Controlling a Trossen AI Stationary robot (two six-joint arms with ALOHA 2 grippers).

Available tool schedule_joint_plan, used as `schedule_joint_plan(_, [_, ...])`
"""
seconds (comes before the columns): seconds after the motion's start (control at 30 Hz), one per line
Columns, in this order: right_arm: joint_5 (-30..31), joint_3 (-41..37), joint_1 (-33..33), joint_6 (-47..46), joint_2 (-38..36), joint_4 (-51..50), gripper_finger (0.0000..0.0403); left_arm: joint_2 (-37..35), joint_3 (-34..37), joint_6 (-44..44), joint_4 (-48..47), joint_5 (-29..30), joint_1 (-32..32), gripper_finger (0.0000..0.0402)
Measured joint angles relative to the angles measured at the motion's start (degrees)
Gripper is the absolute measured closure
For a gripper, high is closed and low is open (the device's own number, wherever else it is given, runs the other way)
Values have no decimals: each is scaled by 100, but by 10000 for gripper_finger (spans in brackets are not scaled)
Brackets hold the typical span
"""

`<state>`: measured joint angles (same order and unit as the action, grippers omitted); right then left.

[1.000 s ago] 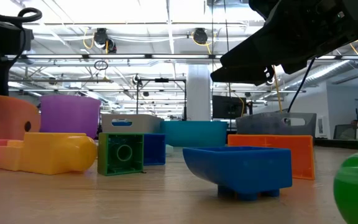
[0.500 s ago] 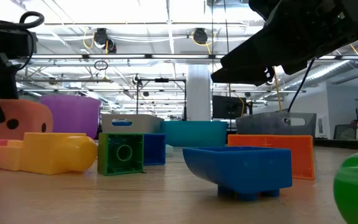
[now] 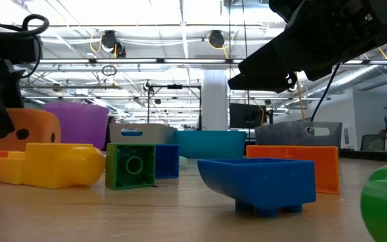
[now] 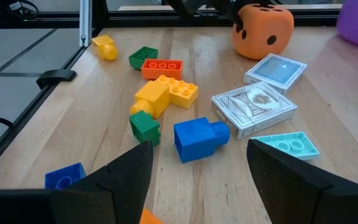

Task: Pick & Place Toys
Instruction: Put the orange die into the black bin

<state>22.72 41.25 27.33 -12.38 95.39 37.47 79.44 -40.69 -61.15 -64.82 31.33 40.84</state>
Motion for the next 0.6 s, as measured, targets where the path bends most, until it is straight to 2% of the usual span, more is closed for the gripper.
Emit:
schedule_joint_plan(0.23, [0,0,0,0,0,1,152,-265,-375,-197,-619,229,-24,169])
schedule_joint_plan(0.43, [0,0,0,0,0,0,152,-404,-738,70,-870,558,-203,169])
schedule_joint_plan(0.6, [12,0,0,289,0,0,152,-483,-1011,346,-835,1152,-416,169])
